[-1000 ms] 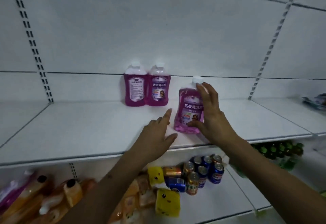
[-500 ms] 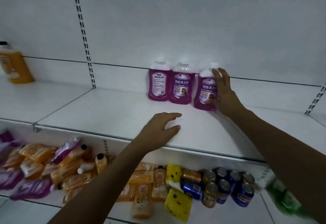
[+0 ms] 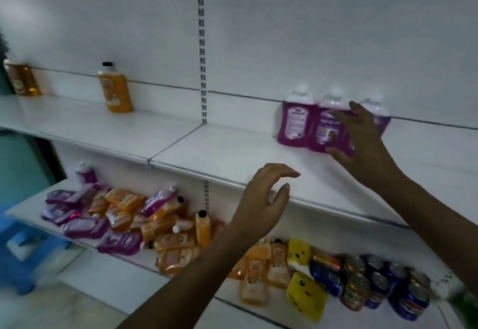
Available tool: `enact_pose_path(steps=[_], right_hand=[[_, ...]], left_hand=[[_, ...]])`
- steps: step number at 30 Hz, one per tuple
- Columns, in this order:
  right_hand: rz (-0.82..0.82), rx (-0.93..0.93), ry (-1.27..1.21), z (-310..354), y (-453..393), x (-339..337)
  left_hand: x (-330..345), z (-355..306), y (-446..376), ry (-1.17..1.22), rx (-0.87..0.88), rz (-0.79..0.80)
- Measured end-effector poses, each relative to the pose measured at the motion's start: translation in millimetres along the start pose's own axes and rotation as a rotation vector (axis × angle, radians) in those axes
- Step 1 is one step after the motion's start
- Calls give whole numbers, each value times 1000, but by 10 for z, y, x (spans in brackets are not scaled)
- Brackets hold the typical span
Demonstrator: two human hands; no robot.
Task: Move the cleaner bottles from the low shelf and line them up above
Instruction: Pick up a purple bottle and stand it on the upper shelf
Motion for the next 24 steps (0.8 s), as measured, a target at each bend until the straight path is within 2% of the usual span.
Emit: enact_pose_path(steps=[2,5,12,18,24], right_hand=[[107,-60,-120,713,228,323],[264,-105,-326,1686,568,839],[435,8,-595,3030,1084,2056],[563,220,-721,3309,1587,3224],[723,540,-815,2990,1863,4512]], left_hand=[[-321,139,367,-51,-9,-2],[-963,419,920,-83,-114,-19],[-2705,1003,2022,-246,-270,-161],[-3383,1839,2934,-232,-521,-235],[-3412,2866,3374,-266,-690,-127]])
Point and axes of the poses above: each hand's wrist, its own y-axis away from the middle knuckle, its own x-axis out of the palm, z = x × y, the point moved 10 cm from there along -y, towards the middle knuckle, and after that the axes turned 7 degrees about -y, right-handed, at the moved point
